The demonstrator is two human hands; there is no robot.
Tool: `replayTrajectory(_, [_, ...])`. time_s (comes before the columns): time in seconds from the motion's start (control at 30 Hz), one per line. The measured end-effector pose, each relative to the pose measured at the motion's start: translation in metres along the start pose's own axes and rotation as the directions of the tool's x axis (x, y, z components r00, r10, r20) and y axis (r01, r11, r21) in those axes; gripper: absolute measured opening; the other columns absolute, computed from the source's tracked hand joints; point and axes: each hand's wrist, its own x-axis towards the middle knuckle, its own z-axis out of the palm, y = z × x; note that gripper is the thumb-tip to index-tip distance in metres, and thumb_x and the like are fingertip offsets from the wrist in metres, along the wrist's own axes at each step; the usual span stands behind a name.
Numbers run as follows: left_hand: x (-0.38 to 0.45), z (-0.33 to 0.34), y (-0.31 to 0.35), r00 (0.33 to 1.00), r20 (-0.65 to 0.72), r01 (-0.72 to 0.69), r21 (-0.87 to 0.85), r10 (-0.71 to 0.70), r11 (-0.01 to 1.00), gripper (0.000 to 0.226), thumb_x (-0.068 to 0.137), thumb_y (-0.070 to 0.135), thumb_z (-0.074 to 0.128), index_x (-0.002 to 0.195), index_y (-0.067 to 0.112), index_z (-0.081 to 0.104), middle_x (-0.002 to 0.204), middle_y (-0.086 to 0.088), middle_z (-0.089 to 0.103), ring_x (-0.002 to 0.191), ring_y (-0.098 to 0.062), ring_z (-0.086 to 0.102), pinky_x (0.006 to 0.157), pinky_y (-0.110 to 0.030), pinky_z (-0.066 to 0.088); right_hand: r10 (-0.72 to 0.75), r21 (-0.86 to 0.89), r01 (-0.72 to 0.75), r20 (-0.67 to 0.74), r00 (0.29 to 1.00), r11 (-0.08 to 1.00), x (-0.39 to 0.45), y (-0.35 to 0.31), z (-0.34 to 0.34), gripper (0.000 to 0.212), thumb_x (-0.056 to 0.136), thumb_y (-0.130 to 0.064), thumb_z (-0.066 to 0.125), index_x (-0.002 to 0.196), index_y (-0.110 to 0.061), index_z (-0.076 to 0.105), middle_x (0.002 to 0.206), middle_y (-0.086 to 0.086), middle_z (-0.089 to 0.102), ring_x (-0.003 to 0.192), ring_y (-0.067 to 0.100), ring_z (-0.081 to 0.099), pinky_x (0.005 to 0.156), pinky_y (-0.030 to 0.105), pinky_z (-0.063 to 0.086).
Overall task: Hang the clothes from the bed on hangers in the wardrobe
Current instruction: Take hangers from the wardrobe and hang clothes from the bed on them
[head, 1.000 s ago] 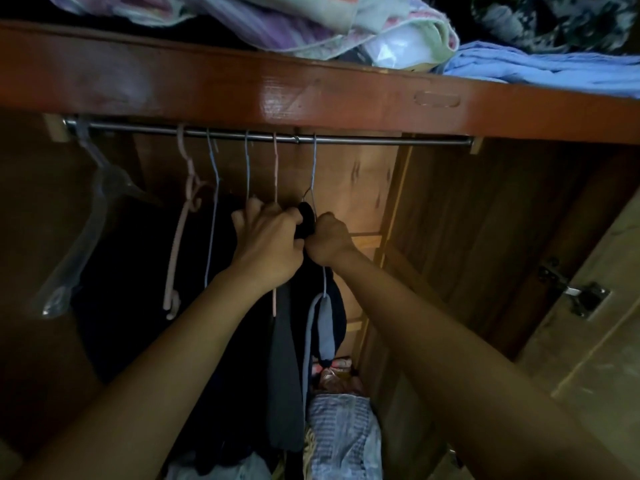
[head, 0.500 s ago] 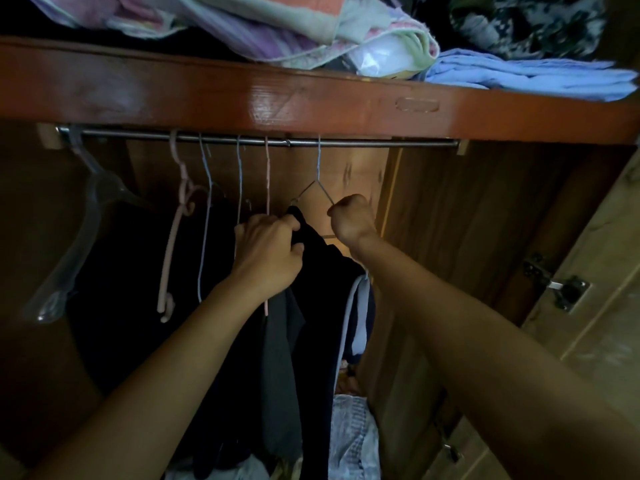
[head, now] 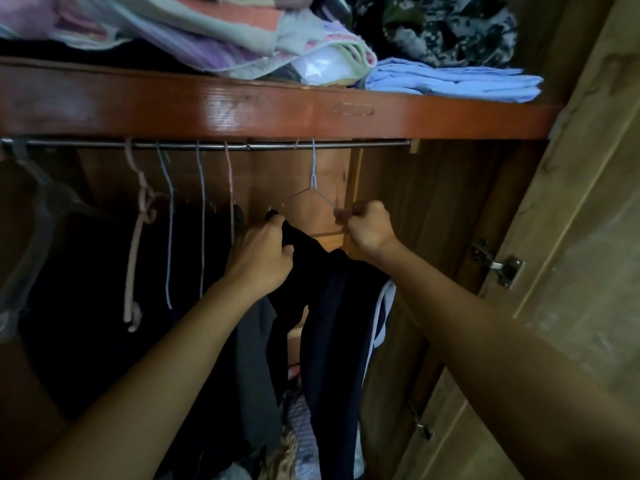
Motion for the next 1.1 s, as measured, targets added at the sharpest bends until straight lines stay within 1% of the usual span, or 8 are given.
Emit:
replayTrajectory(0.1, [-0.001, 0.006, 0.008, 1.000, 0.029, -0.004, -0.022, 0.005, 1.000, 0.054, 0.097, 0.022, 0.056, 0.147, 0.011, 0.036, 0.140, -0.014, 0.052, 0.128, -0.033, 0.049, 0.099, -0.037, 0.043, 0.008, 0.023, -0.007, -0.016, 1.000, 1.000, -0.016, 0.014, -0.011, 0.032, 0.089, -0.032, 0.072, 0.074, -0.004, 0.074, 0.073, 0.001, 0.067, 0.071, 0.006, 0.060, 0.067, 0.020, 0.044])
replayTrajectory(0.23, [-0.005, 0.025, 0.014, 0.995, 0.090, -0.035, -0.067, 0.041, 0.997, 0.060, 0.098, 0.021, 0.056, 0.151, 0.011, 0.031, 0.149, -0.015, 0.044, 0.136, -0.032, 0.041, 0.107, -0.035, 0.034, 0.083, 0.091, -0.078, -0.051, 0.995, 0.993, -0.040, 0.051, -0.026, 0.039, 0.064, -0.050, 0.075, 0.064, -0.012, 0.071, 0.068, 0.009, 0.069, 0.069, 0.015, 0.063, 0.068, 0.036, 0.050])
replayTrajectory(0.37, [-0.011, 0.049, 0.020, 0.987, 0.143, -0.047, -0.141, 0.068, 0.989, 0.064, 0.098, 0.019, 0.056, 0.154, 0.010, 0.025, 0.155, -0.014, 0.035, 0.142, -0.029, 0.032, 0.114, -0.034, 0.026, 0.109, 0.129, -0.098, -0.084, 0.990, 0.987, -0.073, 0.073, -0.055, 0.030, 0.086, -0.024, 0.076, 0.062, -0.008, 0.067, 0.060, 0.004, 0.056, 0.061, 0.016, 0.051, 0.062, 0.031, 0.042])
replayTrajectory(0.53, [-0.012, 0.074, 0.042, 0.983, 0.103, -0.139, -0.130, 0.153, 0.982, 0.056, 0.100, 0.020, 0.052, 0.151, 0.013, 0.031, 0.149, -0.012, 0.045, 0.137, -0.031, 0.039, 0.112, -0.038, 0.030, 0.101, 0.050, -0.095, -0.130, 0.986, 0.994, -0.110, 0.088, -0.095, 0.042, 0.089, -0.026, 0.074, 0.051, -0.015, 0.061, 0.051, -0.007, 0.049, 0.050, 0.003, 0.044, 0.055, 0.022, 0.037])
replayTrajectory(0.8, [-0.028, 0.118, 0.100, 0.925, 0.127, -0.307, -0.303, 0.358, 0.902, 0.042, 0.100, 0.021, 0.052, 0.142, 0.014, 0.048, 0.138, -0.008, 0.056, 0.132, -0.028, 0.046, 0.113, -0.046, 0.032, 0.098, -0.032, -0.103, -0.139, 0.985, 0.994, -0.190, 0.083, -0.182, 0.048, 0.089, -0.024, 0.073, 0.046, -0.019, 0.054, 0.047, -0.008, 0.040, 0.046, 0.003, 0.034, 0.050, 0.017, 0.030])
replayTrajectory(0.9, [-0.040, 0.131, 0.124, 0.860, 0.114, -0.430, -0.363, 0.497, 0.827, 0.027, 0.100, 0.023, 0.049, 0.118, 0.014, 0.066, 0.112, -0.004, 0.068, 0.108, -0.025, 0.060, 0.097, -0.047, 0.045, 0.117, -0.044, -0.125, -0.166, 0.979, 0.991, -0.223, 0.080, -0.213, 0.038, 0.088, -0.015, 0.070, 0.052, -0.014, 0.057, 0.048, -0.009, 0.039, 0.045, 0.002, 0.032, 0.046, 0.014, 0.028])
replayTrajectory(1.0, [-0.059, 0.142, 0.146, 0.826, 0.126, -0.422, -0.508, 0.550, 0.751, 0.023, 0.101, 0.019, 0.045, 0.100, 0.014, 0.068, 0.095, 0.001, 0.069, 0.091, -0.012, 0.063, 0.084, -0.035, 0.050, 0.168, -0.022, -0.177, -0.211, 0.963, 0.984, -0.256, 0.079, -0.242, 0.024, 0.090, 0.001, 0.060, 0.066, 0.002, 0.063, 0.044, -0.012, 0.044, 0.040, -0.001, 0.037, 0.042, 0.009, 0.027])
replayTrajectory(1.1, [-0.082, 0.147, 0.174, 0.802, 0.178, -0.339, -0.649, 0.569, 0.681, 0.021, 0.100, 0.009, 0.049, 0.093, 0.019, 0.067, 0.083, 0.005, 0.064, 0.079, -0.001, 0.059, 0.072, -0.011, 0.042, 0.124, -0.185, -0.183, -0.295, 0.948, 0.966, -0.289, 0.087, -0.264, 0.028, 0.086, -0.022, 0.063, 0.063, -0.006, 0.061, 0.048, -0.006, 0.050, 0.047, 0.004, 0.042, 0.049, 0.022, 0.034])
